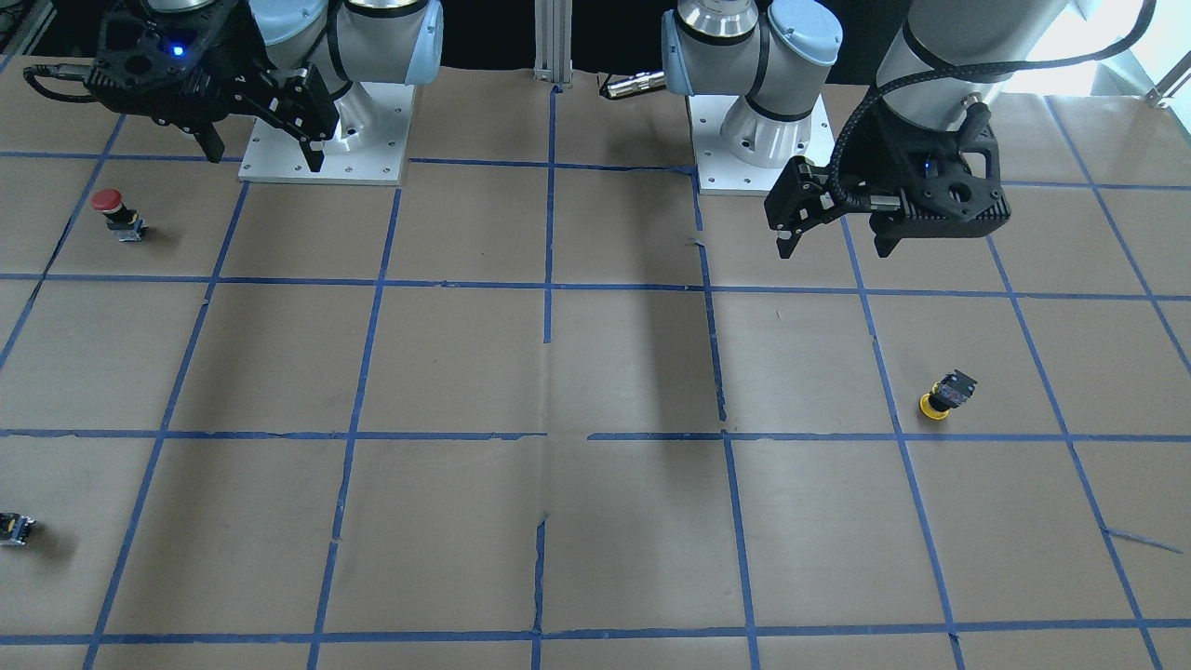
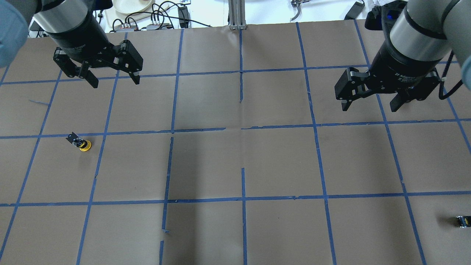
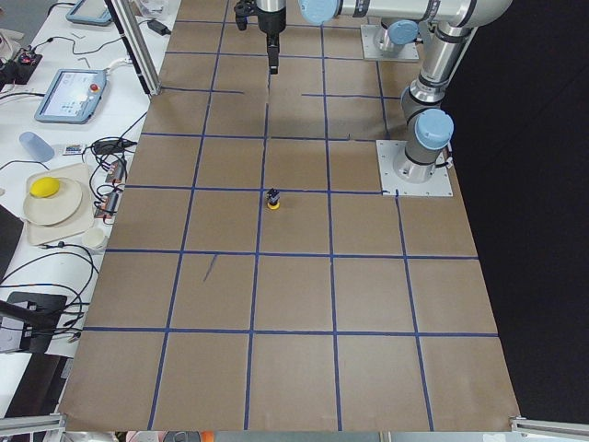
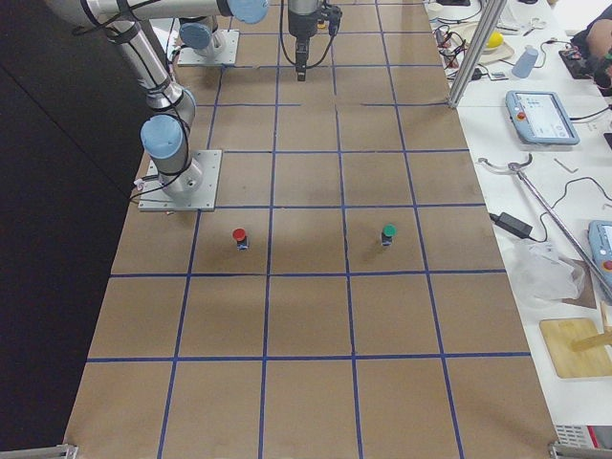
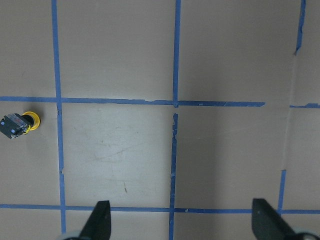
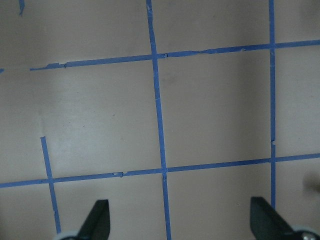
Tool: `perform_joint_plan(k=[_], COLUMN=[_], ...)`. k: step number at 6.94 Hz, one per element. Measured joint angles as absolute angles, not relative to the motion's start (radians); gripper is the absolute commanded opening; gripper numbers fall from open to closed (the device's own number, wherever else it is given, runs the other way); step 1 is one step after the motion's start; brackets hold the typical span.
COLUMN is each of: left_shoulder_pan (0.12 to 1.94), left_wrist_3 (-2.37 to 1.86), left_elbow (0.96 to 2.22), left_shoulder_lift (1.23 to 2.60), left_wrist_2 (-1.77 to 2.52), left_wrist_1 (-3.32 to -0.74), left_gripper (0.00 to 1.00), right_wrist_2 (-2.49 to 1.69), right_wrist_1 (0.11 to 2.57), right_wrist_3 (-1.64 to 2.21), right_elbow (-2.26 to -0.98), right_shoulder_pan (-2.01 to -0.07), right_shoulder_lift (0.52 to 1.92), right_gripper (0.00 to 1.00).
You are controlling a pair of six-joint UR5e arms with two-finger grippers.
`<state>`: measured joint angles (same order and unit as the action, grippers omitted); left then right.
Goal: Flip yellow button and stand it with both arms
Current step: 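Move the left gripper down toward the yellow button block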
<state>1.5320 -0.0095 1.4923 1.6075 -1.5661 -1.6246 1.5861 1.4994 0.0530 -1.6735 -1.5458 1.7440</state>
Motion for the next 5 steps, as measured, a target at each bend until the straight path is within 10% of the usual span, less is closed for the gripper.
perform_joint_plan(k=[5], left_shoulder_pan=[1.462], left_wrist_3=[0.138], left_elbow=[1.517], left_shoulder_lift=[1.665], left_wrist_2=[-1.585], left_wrist_1=[-1.620], left_gripper=[1.00], right_wrist_2=[1.589], right_wrist_1=[1.501], right_wrist_3=[0.054], right_elbow=[-1.674], right_shoulder_pan=[-1.544], right_shoulder_lift=[1.743], right_gripper=[1.00])
